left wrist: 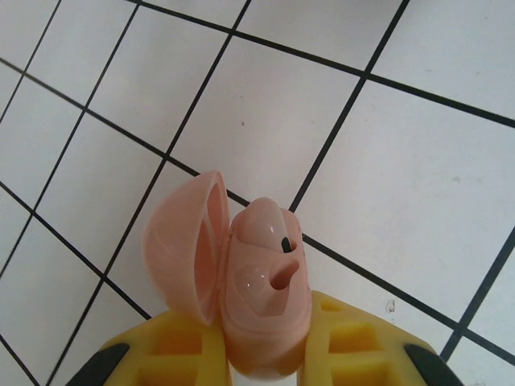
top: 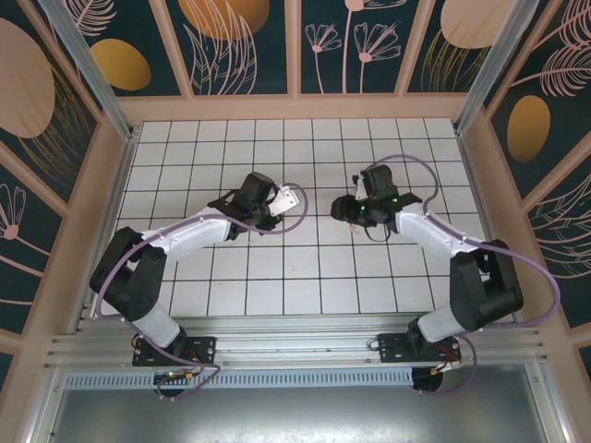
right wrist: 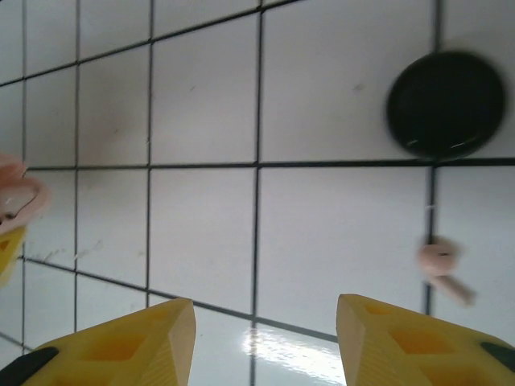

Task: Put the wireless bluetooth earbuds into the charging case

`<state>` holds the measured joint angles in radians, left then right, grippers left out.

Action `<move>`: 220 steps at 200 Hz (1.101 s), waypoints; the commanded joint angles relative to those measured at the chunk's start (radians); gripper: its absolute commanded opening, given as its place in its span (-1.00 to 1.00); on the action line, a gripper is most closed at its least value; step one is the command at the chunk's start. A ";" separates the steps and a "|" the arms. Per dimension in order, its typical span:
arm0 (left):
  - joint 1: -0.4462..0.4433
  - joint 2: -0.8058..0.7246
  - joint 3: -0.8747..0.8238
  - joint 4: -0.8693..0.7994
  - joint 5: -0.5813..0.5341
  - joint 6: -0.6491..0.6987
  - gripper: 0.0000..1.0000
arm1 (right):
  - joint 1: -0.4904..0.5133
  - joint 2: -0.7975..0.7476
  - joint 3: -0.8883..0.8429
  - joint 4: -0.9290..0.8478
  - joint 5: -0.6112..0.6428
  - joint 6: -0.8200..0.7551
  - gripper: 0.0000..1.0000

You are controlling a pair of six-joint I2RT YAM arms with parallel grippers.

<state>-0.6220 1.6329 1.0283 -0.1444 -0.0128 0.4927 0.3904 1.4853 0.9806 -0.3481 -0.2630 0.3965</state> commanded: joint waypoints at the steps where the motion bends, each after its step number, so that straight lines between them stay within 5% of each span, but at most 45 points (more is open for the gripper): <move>1: 0.016 -0.043 -0.028 0.052 0.082 -0.082 -0.86 | -0.037 0.067 0.087 -0.226 0.089 -0.147 -0.07; 46: 0.020 -0.051 -0.050 0.074 0.117 -0.114 -0.86 | -0.026 0.208 0.186 -0.365 0.160 -0.277 -0.18; 220: 0.019 -0.051 -0.076 0.086 0.140 -0.155 -0.86 | 0.008 0.476 0.327 -0.362 0.234 -0.372 -0.41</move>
<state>-0.6044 1.6035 0.9554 -0.0719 0.1059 0.3553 0.3908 1.9339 1.2854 -0.6788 -0.0662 0.0383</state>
